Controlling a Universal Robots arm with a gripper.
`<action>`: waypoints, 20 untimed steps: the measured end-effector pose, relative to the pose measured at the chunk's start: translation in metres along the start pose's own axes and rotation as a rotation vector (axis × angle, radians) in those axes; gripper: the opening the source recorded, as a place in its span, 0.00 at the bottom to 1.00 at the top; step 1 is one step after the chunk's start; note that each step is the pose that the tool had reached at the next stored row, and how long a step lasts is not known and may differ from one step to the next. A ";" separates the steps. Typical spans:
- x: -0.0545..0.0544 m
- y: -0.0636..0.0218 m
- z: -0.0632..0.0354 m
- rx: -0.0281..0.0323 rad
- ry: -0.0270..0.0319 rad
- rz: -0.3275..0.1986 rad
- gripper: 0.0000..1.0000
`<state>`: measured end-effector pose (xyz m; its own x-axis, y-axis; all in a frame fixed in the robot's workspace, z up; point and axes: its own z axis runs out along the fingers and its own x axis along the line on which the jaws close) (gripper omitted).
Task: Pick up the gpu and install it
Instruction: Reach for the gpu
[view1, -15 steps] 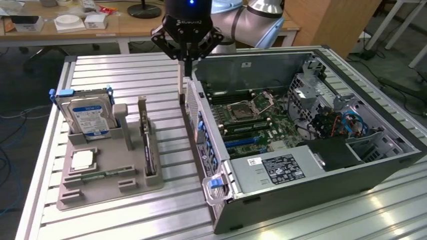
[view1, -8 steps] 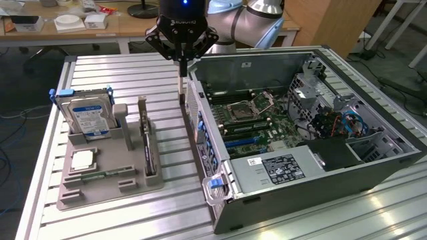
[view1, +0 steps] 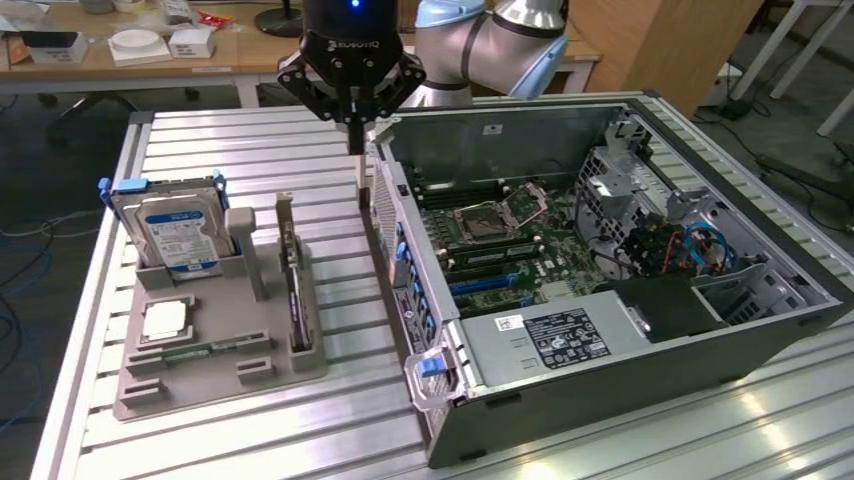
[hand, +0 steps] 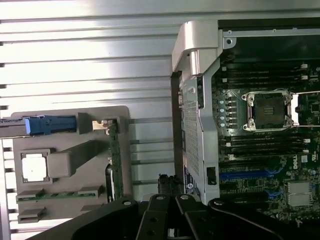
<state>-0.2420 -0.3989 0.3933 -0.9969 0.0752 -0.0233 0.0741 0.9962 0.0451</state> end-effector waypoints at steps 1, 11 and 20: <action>0.001 -0.0001 0.0000 0.0000 -0.0001 0.000 0.10; 0.014 -0.0011 -0.0004 0.0000 -0.0001 0.000 0.10; 0.026 -0.0019 -0.0007 0.0000 0.0000 0.000 0.10</action>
<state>-0.2679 -0.3989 0.3933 -0.9969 0.0753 -0.0233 0.0742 0.9962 0.0451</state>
